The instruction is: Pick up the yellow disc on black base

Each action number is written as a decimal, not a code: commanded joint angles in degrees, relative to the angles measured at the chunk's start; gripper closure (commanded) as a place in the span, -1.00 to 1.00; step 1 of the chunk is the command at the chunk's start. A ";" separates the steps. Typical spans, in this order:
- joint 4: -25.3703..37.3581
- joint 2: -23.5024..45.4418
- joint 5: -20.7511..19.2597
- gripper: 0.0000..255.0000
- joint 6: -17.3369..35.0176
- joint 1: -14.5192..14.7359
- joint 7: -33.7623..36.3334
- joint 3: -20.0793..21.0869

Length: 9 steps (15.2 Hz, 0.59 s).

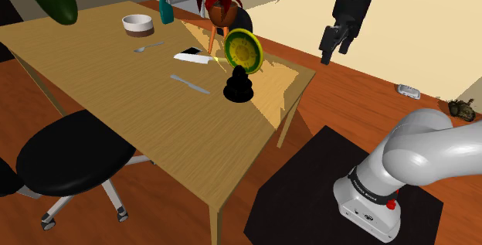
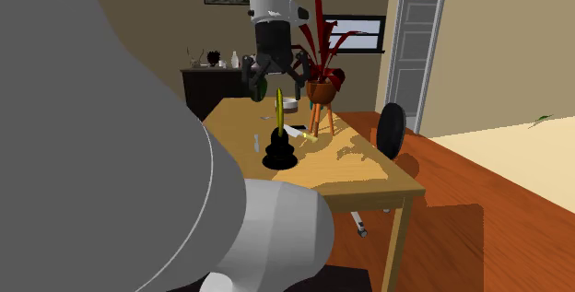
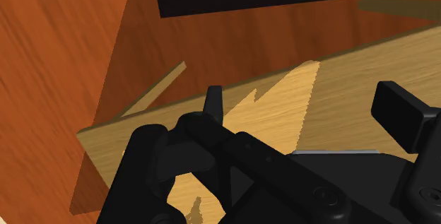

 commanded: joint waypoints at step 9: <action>12.82 18.75 0.21 -1.00 5.60 1.45 -4.86 -1.07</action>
